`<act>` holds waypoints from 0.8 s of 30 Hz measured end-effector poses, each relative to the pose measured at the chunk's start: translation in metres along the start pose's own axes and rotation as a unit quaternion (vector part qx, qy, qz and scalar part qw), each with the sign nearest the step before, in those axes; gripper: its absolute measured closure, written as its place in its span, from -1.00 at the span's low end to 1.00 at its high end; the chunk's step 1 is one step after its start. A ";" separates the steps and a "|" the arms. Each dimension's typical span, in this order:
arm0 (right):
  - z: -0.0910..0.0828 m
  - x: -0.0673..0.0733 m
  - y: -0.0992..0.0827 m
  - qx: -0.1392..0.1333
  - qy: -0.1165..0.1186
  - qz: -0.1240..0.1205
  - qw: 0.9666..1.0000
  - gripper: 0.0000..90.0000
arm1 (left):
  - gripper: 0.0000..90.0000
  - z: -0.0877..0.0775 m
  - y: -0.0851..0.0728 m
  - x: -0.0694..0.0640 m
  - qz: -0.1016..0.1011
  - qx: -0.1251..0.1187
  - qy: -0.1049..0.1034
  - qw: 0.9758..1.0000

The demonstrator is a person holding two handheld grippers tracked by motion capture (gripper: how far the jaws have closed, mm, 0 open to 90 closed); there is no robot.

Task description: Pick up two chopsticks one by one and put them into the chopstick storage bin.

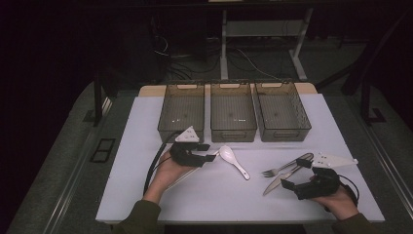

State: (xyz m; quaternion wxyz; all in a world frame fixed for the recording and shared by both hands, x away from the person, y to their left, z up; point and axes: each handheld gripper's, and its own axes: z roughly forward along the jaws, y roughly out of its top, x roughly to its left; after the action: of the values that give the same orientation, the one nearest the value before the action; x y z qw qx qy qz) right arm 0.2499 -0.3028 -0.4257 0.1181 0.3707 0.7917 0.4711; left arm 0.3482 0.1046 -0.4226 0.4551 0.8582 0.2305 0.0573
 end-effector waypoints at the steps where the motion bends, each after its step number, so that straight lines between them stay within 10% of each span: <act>1: 0.000 0.000 0.000 0.000 0.000 0.000 1.000 -0.98 | 0.14 0.001 -0.001 0.000 0.002 0.006 0.001 1.000; 24: 0.000 0.001 0.001 -0.001 0.000 -0.004 1.000 -0.98 | 0.60 0.010 -0.010 0.004 -0.015 0.063 0.004 0.998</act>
State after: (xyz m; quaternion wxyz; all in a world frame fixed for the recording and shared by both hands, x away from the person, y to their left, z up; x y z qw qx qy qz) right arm 0.2494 -0.3017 -0.4250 0.1208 0.3673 0.7925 0.4716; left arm 0.3512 0.1039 -0.4371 0.4000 0.8813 0.2484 0.0397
